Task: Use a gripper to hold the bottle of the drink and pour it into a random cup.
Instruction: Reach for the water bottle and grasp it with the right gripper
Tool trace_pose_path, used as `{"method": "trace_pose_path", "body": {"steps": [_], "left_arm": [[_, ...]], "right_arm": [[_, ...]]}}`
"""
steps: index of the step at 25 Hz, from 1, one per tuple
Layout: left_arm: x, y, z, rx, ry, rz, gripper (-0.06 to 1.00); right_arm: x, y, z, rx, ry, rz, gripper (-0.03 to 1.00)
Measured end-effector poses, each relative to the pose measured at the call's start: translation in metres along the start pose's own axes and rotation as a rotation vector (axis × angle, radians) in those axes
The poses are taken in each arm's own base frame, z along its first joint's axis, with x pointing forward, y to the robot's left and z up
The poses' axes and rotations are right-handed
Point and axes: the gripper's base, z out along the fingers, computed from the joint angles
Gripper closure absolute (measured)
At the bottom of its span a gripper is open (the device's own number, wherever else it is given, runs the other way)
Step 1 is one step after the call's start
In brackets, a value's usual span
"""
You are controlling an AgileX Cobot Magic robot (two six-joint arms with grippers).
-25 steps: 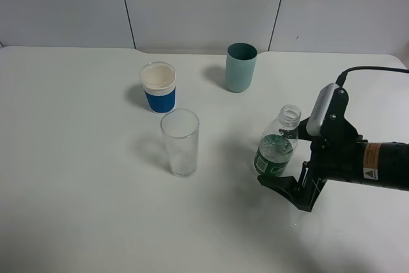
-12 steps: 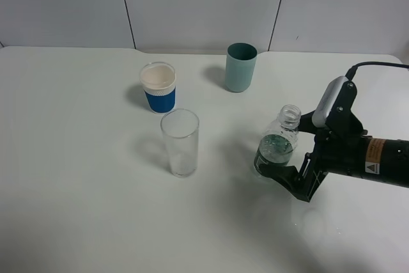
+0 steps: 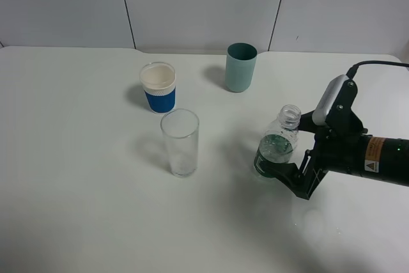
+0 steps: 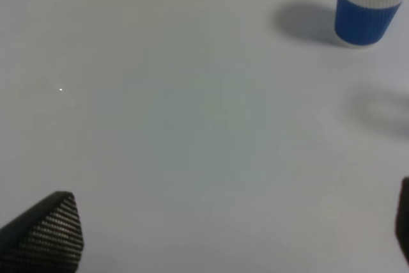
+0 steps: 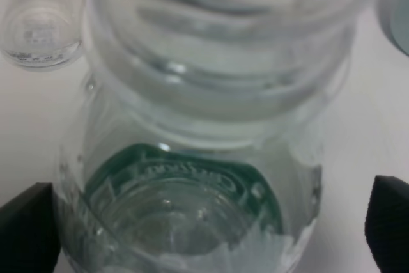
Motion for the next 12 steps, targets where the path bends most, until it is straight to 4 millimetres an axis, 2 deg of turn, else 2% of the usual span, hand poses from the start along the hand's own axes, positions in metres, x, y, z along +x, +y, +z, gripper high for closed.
{"method": "trace_pose_path", "body": {"steps": [12], "left_arm": [[0.0000,0.0000,0.0000,0.000,0.000,0.000,-0.05]], "right_arm": [[0.0002,0.0035,-0.0001,-0.038,0.002,-0.028,0.03]]}}
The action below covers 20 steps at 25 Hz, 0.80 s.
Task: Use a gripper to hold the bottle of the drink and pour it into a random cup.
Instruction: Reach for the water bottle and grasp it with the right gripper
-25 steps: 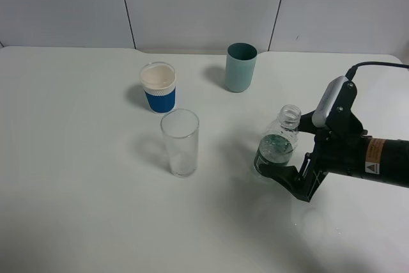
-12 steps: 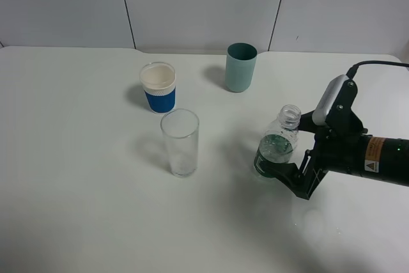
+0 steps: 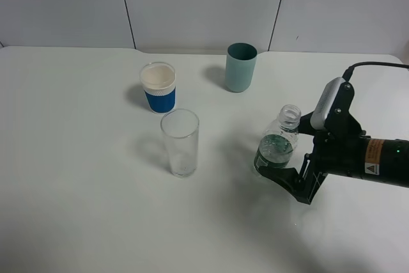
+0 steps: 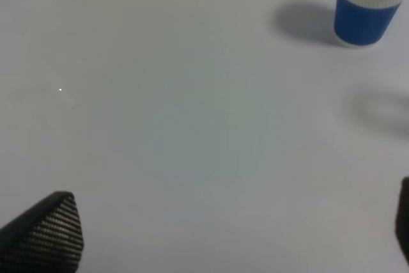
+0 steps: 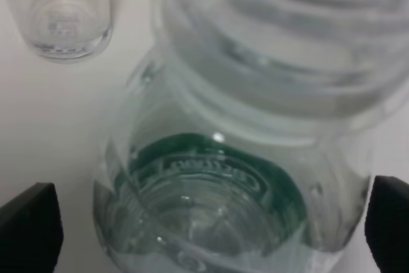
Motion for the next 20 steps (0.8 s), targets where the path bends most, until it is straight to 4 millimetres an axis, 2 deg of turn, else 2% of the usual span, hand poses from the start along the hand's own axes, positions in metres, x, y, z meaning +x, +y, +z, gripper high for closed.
{"method": "trace_pose_path", "body": {"steps": [7,11,20], "left_arm": [[0.000,0.000,0.000,0.000,0.000,0.000,-0.05],[0.000,0.000,0.000,0.000,0.000,0.000,-0.05],[0.000,0.000,0.000,0.000,0.000,0.000,-0.05]], "right_arm": [[0.000,0.001,0.000,-0.017,0.002,-0.014,0.03],[-0.001,-0.007,0.006,-0.007,0.014,0.003,0.03],[0.013,-0.004,0.017,-0.053,0.044,0.024,0.03]]}}
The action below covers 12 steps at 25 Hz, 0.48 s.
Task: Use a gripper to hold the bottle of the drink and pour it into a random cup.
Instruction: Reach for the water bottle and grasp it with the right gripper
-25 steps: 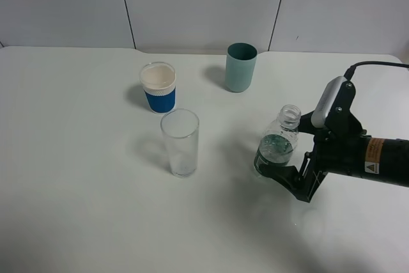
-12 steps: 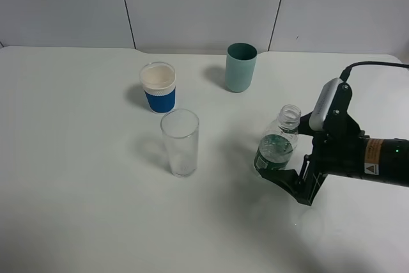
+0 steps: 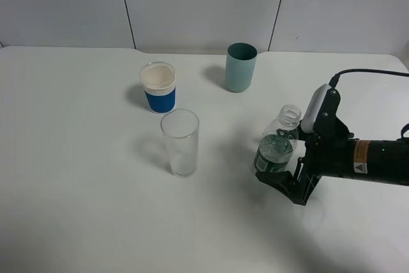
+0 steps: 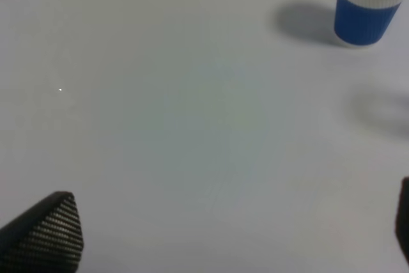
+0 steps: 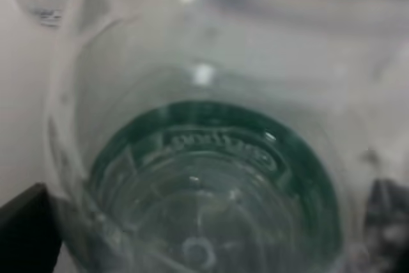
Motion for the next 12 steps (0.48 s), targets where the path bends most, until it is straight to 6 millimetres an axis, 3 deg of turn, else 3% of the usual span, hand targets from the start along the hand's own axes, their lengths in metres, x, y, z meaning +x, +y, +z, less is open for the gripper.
{"method": "trace_pose_path", "body": {"steps": [10,11,12], "left_arm": [[0.0000,0.0000,0.0000,0.000,0.000,0.000,-0.05],[0.0000,0.0000,0.0000,0.000,0.000,0.000,-0.05],[0.0000,0.0000,0.0000,0.000,0.000,0.000,-0.05]], "right_arm": [[-0.0016,-0.0069,0.0100,-0.019,-0.039,-0.017,0.05],[-0.0023,-0.0075,0.0102,-0.018,-0.044,-0.018,0.08],[-0.0035,-0.0079,0.0106,-0.020,-0.053,-0.025,0.18]]}}
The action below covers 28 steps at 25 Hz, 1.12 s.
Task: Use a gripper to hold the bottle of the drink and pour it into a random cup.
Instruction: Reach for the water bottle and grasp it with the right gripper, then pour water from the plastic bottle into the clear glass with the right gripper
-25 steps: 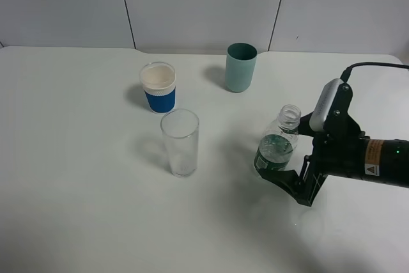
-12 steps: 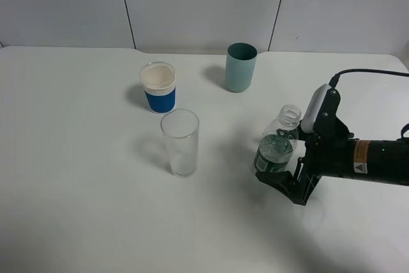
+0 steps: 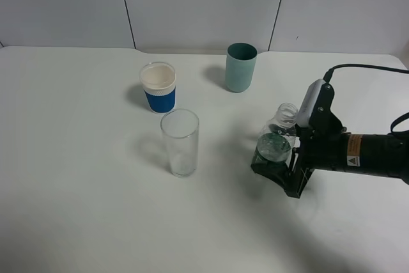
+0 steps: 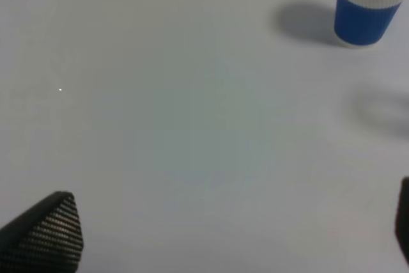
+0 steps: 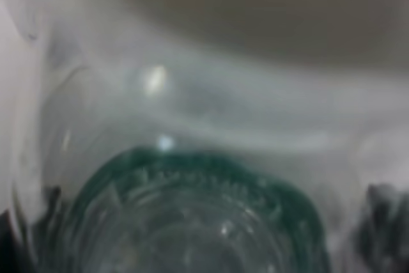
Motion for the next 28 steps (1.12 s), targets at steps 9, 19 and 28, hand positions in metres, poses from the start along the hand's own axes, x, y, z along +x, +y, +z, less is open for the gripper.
{"method": "trace_pose_path", "body": {"steps": [9,19,28], "left_arm": [[0.000,0.000,0.000,0.000,0.000,0.000,-0.05],[0.000,0.000,0.000,0.000,0.000,0.000,-0.05],[0.000,0.000,0.000,0.000,0.000,0.000,-0.05]], "right_arm": [[-0.001,0.000,0.001,-0.007,-0.004,0.051,0.40],[-0.007,-0.008,-0.001,0.025,0.016,0.009,0.40],[-0.040,-0.030,-0.024,0.254,-0.044,0.002,0.40]]}}
